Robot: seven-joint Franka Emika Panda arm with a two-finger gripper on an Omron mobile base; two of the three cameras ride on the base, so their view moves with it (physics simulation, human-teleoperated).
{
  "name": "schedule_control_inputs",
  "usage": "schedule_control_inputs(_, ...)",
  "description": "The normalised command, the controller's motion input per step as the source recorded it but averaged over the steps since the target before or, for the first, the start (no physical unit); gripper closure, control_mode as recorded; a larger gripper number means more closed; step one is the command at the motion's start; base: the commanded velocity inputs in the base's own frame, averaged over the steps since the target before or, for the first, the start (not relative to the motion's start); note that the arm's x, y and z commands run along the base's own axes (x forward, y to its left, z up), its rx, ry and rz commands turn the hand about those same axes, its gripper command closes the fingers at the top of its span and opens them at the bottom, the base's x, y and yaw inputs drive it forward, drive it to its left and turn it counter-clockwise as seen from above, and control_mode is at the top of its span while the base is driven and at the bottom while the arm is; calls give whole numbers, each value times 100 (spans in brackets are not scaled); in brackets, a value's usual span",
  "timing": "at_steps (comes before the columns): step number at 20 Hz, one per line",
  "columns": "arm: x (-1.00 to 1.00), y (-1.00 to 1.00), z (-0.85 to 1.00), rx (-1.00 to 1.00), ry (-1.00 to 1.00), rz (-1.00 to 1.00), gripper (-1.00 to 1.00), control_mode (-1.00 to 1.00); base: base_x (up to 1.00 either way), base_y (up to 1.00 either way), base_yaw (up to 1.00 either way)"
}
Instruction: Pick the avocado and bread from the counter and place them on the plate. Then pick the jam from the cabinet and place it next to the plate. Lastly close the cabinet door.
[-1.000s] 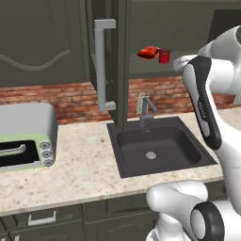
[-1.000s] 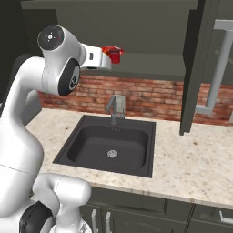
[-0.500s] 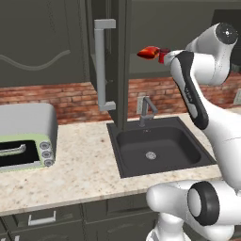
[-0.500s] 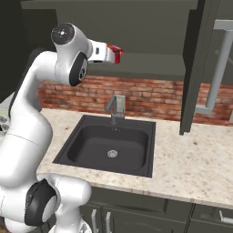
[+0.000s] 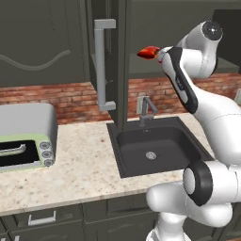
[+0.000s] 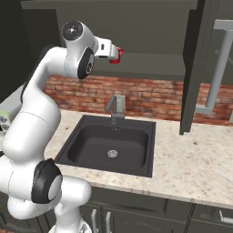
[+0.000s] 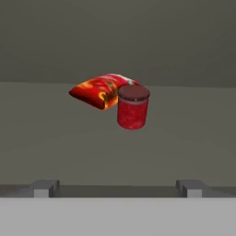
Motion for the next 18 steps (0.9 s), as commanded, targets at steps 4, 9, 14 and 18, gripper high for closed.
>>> schedule_control_inputs(4,35,-17,0,0,1,0,-100,-100,0,0,0)
schedule_control_inputs(9,27,-23,0,0,1,0,-100,-100,0,0,0)
schedule_control_inputs(14,33,-5,-6,0,2,0,-100,-100,0,0,0)
schedule_control_inputs(18,34,0,-16,0,0,0,-100,-100,0,0,0)
